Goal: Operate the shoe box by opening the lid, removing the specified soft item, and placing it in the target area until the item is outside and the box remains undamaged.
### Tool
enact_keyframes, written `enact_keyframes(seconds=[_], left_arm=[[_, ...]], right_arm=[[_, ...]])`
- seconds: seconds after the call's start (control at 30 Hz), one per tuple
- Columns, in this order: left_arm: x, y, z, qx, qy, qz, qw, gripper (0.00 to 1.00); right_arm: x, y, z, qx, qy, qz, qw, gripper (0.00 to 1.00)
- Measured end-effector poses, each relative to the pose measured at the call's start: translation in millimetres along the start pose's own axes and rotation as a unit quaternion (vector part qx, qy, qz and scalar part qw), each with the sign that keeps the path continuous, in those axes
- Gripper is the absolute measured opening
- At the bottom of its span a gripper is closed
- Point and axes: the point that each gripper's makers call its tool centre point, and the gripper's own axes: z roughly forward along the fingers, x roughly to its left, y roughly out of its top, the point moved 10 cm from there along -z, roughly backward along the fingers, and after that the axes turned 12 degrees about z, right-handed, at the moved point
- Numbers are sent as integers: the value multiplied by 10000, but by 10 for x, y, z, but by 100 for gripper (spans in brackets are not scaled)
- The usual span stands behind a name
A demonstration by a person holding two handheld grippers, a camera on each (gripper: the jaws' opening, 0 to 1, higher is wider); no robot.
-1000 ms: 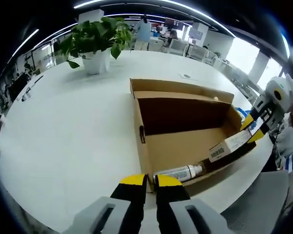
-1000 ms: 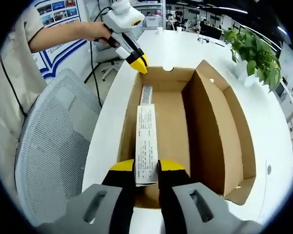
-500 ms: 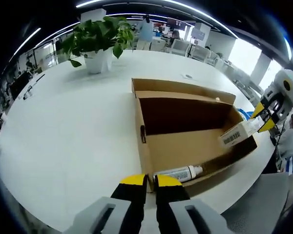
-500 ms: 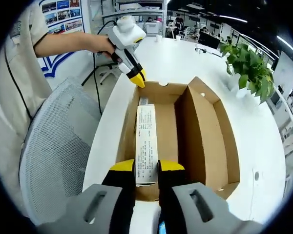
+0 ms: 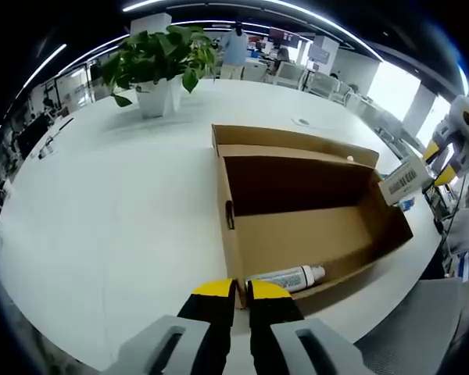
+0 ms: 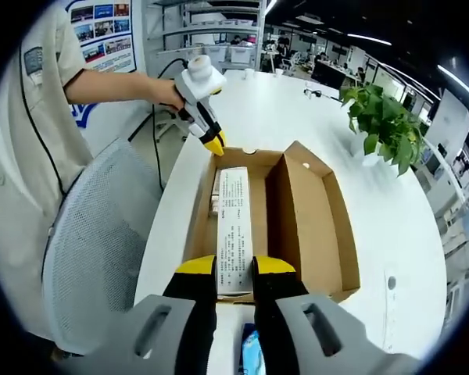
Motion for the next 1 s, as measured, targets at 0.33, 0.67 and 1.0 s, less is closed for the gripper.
enact_keyframes(seconds=[0.33, 0.67, 1.0], left_arm=[[-3, 6, 2, 25, 6, -22, 10000, 5], [-8, 26, 7, 116, 27, 18, 9999, 5], [-4, 40, 9, 203, 17, 13, 9998, 5]], right_arm=[[-103, -123, -329, 98, -150, -65, 9998, 14], [-286, -371, -686, 205, -363, -26, 9991, 14], [-570, -668, -992, 338, -580, 69, 9977, 14]])
